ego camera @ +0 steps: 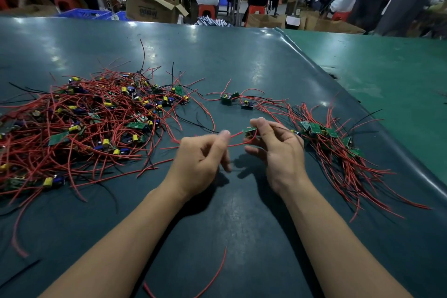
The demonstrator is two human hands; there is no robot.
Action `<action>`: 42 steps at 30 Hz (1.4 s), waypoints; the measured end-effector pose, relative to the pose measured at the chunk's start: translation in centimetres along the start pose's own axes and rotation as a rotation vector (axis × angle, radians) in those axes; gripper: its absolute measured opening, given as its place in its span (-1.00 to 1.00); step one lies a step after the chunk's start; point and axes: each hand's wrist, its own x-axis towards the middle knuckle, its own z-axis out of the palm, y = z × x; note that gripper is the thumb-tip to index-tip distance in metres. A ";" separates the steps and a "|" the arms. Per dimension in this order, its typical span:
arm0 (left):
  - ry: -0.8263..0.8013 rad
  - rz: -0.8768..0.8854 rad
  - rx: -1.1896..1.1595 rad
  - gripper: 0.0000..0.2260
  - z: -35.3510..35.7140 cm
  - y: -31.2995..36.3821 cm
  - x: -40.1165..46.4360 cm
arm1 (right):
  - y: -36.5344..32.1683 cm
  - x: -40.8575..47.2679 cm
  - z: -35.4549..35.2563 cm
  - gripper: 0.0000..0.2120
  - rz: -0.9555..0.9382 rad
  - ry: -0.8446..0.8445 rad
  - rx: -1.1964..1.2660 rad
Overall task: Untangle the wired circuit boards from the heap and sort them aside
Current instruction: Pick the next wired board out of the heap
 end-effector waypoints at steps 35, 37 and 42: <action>0.117 -0.251 -0.296 -0.91 -0.1 0.0 0.9 | 0.2 -1.2 1.0 -0.90 0.041 -0.162 -0.181; 0.072 -0.268 -0.258 -0.84 0.0 0.1 0.9 | -0.1 -1.1 1.0 -0.87 0.043 -0.125 -0.128; 0.029 -0.321 -0.203 -0.74 0.3 0.1 0.8 | -0.5 -1.1 0.8 -0.83 0.116 -0.130 -0.039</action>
